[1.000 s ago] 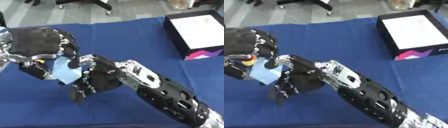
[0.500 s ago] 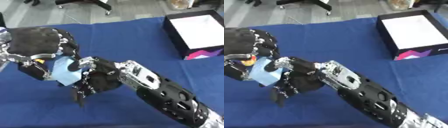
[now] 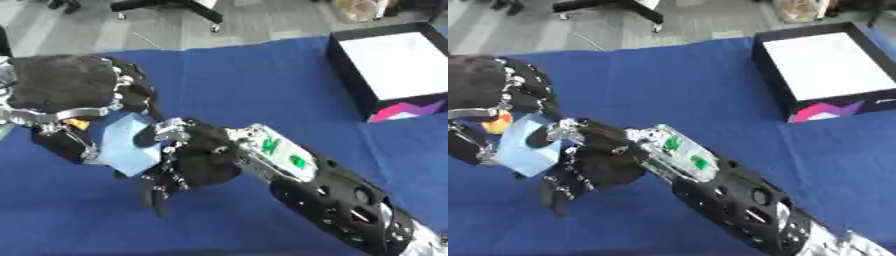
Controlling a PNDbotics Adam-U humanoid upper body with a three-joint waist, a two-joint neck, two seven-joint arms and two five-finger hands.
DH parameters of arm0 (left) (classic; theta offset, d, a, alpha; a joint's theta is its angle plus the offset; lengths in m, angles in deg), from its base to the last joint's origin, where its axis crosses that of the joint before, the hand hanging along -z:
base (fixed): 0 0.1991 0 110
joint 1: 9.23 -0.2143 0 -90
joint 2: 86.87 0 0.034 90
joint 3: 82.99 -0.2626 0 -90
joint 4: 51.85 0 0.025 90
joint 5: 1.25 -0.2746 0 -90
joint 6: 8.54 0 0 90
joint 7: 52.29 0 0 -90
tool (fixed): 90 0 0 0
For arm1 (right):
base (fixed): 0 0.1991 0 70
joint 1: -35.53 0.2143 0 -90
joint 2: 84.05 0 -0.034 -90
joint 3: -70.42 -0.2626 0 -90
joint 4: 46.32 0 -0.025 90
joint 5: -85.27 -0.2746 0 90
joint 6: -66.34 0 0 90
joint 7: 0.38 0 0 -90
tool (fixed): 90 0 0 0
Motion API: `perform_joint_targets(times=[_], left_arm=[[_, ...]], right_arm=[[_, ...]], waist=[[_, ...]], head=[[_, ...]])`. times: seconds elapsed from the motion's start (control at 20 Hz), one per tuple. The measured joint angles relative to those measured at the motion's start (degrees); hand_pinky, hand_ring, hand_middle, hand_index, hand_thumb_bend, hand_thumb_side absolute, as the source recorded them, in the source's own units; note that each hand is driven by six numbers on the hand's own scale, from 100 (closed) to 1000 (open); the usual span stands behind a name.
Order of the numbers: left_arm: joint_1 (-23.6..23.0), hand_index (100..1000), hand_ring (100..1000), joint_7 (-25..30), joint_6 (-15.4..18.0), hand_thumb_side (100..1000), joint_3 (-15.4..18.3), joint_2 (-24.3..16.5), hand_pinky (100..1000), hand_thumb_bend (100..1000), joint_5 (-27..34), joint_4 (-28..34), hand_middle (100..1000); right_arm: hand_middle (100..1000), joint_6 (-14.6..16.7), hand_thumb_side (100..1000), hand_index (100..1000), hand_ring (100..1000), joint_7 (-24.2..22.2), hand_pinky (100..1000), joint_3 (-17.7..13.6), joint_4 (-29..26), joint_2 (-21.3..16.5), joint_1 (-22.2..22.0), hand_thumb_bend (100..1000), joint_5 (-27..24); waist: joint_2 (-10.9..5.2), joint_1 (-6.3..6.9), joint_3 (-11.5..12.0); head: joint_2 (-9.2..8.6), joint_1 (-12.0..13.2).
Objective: Pick up the objects with one hand, pass them to the other hand, and then place them into the box on the other side of the table.
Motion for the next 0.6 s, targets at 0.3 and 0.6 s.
perform_joint_targets(times=[0.3,0.6], left_arm=[[-0.74,796,683,0.24,-0.32,280,0.88,-0.61,829,507,0.07,0.78,628],[-1.58,805,700,0.56,-0.32,287,1.37,-1.30,835,520,0.38,1.35,647]], right_arm=[[561,0.16,1000,996,551,-0.16,1000,-0.35,0.49,0.01,-0.03,100,0.33],[561,0.37,1000,994,550,-0.37,1000,-1.09,1.49,-0.02,-0.08,100,0.65]], waist=[[0.00,0.03,-0.01],[0.00,0.06,-0.05]], head=[[-0.06,0.00],[-0.47,0.00]])
